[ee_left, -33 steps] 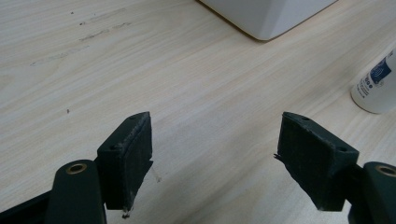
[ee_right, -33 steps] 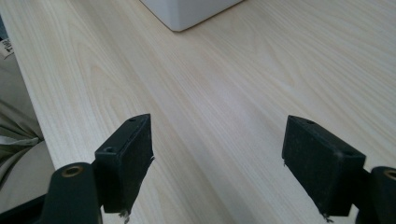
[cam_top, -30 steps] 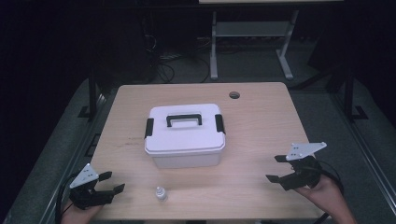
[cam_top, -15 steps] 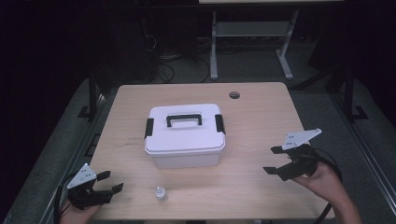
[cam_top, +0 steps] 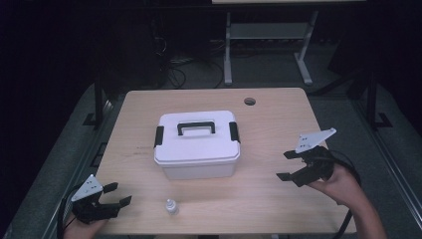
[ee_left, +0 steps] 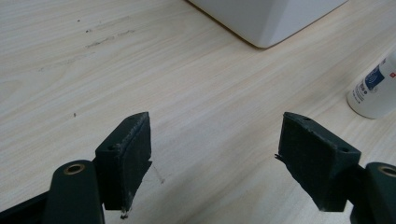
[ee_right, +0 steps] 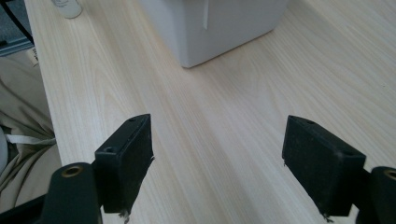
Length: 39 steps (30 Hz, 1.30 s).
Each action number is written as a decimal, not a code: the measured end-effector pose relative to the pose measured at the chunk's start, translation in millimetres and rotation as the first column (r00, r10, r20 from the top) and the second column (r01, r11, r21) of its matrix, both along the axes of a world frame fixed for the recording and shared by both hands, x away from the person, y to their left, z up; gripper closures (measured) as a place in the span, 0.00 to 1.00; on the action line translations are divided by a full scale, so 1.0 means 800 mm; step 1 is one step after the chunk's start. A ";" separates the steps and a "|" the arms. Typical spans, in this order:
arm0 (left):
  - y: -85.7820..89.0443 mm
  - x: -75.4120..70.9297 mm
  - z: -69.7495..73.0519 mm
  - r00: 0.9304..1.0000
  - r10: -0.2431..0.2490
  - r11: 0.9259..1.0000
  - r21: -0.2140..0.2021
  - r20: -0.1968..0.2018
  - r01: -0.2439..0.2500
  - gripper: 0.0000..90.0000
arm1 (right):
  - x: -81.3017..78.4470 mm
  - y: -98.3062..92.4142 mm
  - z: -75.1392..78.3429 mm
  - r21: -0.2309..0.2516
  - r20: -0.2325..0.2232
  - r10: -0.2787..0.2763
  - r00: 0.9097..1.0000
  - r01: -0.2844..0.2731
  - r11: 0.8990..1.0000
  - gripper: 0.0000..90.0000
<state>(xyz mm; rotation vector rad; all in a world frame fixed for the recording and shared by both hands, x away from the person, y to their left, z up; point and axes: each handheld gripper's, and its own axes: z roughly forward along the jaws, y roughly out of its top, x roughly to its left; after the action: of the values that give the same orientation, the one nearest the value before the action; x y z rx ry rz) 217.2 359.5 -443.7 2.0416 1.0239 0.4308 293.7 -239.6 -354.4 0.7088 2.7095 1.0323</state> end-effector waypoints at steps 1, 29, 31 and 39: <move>0.000 0.000 0.000 1.000 0.000 1.000 -0.003 -0.001 0.000 0.28 | 0.000 0.000 0.000 -0.003 -0.001 0.000 1.000 0.000 1.000 0.27; 0.003 0.002 -0.003 1.000 0.004 1.000 0.002 -0.009 -0.004 0.27 | 0.025 0.031 0.028 -0.029 0.003 0.072 0.997 -0.072 0.997 0.27; 0.003 0.002 -0.003 1.000 0.003 1.000 0.002 -0.011 -0.003 0.27 | 0.027 0.032 0.032 -0.038 0.003 0.079 0.997 -0.079 0.996 0.27; 0.003 0.001 -0.003 1.000 0.004 1.000 0.002 -0.009 -0.004 0.27 | 0.033 0.038 0.042 -0.045 0.002 0.091 0.996 -0.090 0.995 0.27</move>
<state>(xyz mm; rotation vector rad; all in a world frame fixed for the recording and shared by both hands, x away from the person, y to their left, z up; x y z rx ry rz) 217.7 361.8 -446.0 2.0453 1.0339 0.4249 320.0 -209.4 -320.6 0.5806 2.7749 0.9868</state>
